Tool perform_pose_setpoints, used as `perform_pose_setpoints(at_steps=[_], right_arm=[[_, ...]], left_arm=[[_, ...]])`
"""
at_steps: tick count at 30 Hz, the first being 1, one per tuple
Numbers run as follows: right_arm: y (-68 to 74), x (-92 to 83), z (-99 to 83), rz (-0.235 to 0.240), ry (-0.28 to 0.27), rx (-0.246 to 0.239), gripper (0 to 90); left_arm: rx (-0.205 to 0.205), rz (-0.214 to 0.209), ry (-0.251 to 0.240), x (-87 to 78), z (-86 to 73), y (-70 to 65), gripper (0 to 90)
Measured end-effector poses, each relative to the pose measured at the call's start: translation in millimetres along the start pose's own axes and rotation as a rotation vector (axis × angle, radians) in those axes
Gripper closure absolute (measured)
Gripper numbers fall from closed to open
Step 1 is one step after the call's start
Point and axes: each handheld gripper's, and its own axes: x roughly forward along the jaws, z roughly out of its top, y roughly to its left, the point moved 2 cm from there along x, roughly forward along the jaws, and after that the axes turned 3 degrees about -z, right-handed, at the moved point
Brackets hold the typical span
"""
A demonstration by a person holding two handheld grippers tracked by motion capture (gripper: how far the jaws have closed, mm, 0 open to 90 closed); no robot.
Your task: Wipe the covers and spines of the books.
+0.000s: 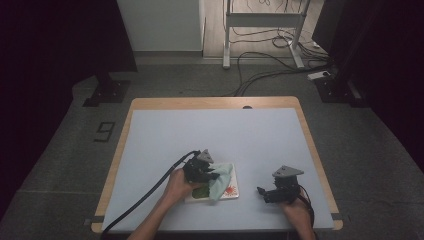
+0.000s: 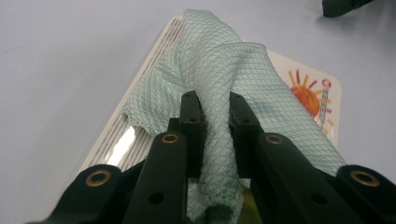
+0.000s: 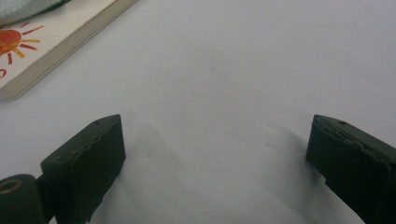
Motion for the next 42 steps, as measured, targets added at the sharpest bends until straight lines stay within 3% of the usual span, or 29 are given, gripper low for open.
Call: perform_pose_setpoints(at_steps=[15,26,35,42], right_arm=[[0.1,0.0,0.0,0.000,0.000,0.000,3.8],[0.0,0.1,0.0,0.000,0.000,-0.001,3.7],[-0.1,0.1,0.0,0.000,0.000,-0.001,3.7],[-0.1,0.1,0.0,0.000,0.000,-0.001,3.7]], left_arm=[[-0.058,0.044,-0.022,-39.0,-42.8,9.5,79.5],[-0.077,0.067,-0.020,-57.5,-64.2,3.9,79.4],[-0.059,0.032,-0.018,-55.6,-67.9,-15.1,79.2],[-0.042,0.009,-0.022,-41.4,-54.7,-21.5,79.3]])
